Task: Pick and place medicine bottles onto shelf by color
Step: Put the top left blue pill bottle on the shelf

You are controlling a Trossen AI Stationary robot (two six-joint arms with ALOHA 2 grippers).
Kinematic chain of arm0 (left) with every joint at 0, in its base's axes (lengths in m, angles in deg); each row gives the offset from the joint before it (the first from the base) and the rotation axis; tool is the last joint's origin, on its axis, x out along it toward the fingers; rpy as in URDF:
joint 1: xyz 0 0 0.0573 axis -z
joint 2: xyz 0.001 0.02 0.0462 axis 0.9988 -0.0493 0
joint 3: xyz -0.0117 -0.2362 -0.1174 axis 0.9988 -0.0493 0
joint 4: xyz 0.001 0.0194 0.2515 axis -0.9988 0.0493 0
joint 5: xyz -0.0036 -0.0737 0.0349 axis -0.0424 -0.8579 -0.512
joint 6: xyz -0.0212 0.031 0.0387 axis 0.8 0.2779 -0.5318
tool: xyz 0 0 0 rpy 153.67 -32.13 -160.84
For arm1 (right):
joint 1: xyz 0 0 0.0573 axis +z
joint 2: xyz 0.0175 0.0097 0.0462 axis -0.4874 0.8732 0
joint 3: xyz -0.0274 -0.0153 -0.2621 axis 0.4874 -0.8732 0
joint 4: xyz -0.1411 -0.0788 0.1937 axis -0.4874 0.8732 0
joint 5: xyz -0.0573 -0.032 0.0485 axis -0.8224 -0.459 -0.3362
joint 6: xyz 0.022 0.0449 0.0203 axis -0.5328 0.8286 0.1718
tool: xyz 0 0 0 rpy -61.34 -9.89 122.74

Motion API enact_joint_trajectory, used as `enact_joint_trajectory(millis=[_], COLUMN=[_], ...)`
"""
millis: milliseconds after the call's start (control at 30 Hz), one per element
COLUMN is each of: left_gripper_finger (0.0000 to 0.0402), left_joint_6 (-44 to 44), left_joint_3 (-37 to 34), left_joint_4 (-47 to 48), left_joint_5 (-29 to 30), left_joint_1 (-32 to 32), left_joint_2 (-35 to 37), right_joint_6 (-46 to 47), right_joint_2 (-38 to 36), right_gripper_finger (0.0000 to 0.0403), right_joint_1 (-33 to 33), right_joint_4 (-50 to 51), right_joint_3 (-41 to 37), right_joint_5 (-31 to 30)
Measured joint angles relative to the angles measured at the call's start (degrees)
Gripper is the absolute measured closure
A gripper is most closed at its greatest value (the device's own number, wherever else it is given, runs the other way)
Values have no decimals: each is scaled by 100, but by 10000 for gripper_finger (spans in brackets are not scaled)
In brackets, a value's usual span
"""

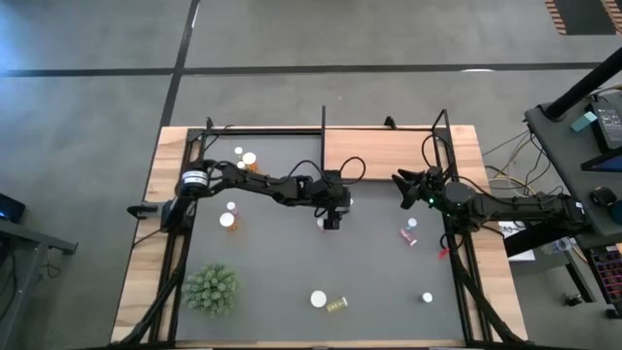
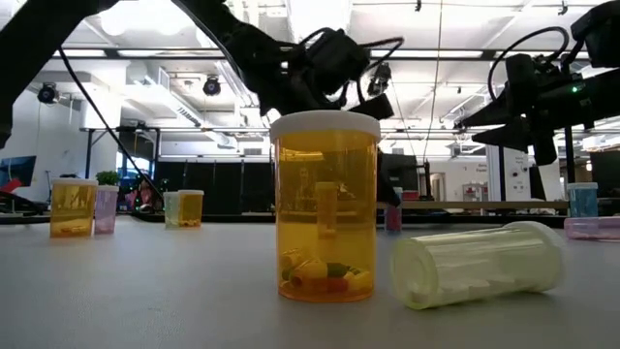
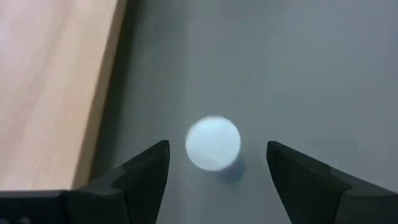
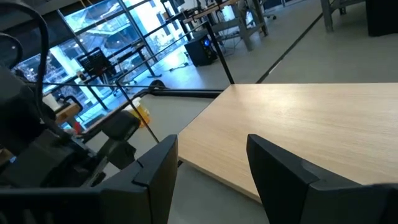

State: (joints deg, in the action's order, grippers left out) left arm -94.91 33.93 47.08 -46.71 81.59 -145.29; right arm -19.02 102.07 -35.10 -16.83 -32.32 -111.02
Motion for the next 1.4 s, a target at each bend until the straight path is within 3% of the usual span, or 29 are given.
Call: enact_joint_trajectory(millis=[267,833,1233,1400], left_gripper_finger=[164,291,301,302], left_joint_6=[10,-5,22,222], left_joint_3=[4,25,492,1053], left_joint_4=[-25,-26,2,717], left_joint_5=[-2,-11,-23,-22], left_joint_1=[-42,-42,-126,-445], left_joint_2=[-15,-15,-15,-15], right_joint_6=[1,-1,1,0], right_joint_2=[1,1,1,1], right_gripper_finger=[220,220,220,220], right_joint_1=[0,0,1,0], right_joint_4=[-2,-2,-4,-4], right_joint_3=[0,0,0,1], right_joint_5=[0,0,0,0])
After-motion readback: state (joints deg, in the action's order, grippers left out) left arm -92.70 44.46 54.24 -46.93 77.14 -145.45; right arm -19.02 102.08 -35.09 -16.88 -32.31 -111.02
